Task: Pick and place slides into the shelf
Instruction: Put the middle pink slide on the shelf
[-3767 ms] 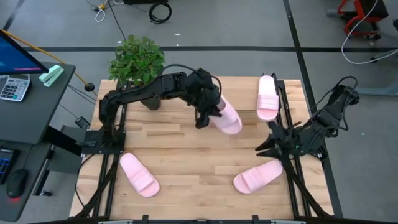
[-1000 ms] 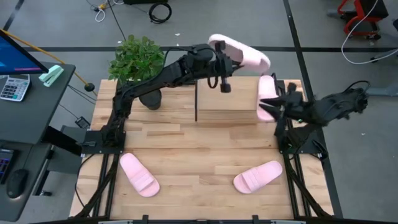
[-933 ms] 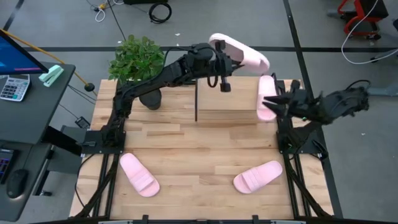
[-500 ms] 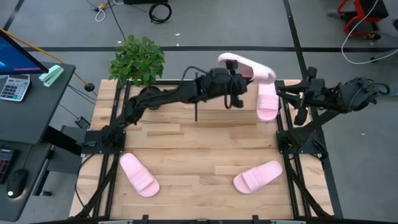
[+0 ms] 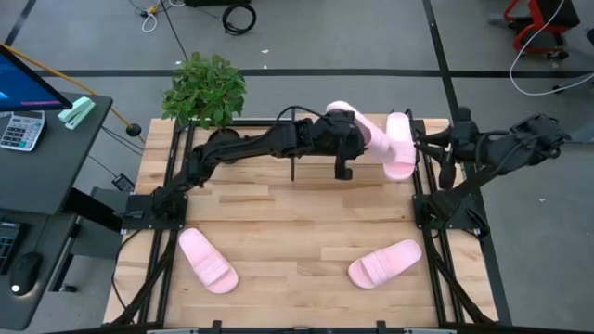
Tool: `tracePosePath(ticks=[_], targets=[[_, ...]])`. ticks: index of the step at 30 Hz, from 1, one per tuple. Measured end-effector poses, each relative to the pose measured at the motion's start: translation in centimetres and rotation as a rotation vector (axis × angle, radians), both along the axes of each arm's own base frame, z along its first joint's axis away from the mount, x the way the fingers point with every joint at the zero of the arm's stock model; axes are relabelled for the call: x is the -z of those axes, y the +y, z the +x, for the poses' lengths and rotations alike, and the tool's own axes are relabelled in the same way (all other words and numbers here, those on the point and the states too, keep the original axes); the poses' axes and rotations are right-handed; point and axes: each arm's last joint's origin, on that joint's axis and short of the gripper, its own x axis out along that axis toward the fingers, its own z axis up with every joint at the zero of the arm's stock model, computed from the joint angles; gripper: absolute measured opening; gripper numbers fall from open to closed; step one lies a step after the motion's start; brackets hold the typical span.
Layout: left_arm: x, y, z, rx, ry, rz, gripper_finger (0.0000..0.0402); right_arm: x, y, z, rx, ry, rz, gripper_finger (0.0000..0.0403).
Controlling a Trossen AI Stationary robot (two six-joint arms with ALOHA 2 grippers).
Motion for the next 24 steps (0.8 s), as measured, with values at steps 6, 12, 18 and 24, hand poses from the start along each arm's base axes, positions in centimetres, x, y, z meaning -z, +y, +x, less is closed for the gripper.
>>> tracePosePath(ticks=[6,12,18,24], targets=[[-1.8,0.0,-1.3,0.219,-0.043,-0.295,0.0011,1.0,0.9,0.7,-0.190,0.199,-0.046,0.0096],[-3.5,2.3,-3.7,0.376,-0.003,-0.676,0.0011,1.9,3.1,4.1,-0.424,0.415,-0.252,0.0120],[-4.2,4.8,-5.1,0.449,0.035,-0.925,0.0011,3.2,4.8,7.5,-0.519,0.605,-0.579,0.0144],[-4.0,5.8,-5.6,0.426,0.068,-1.008,0.0011,3.5,5.2,9.2,-0.414,0.699,-0.868,0.0169]])
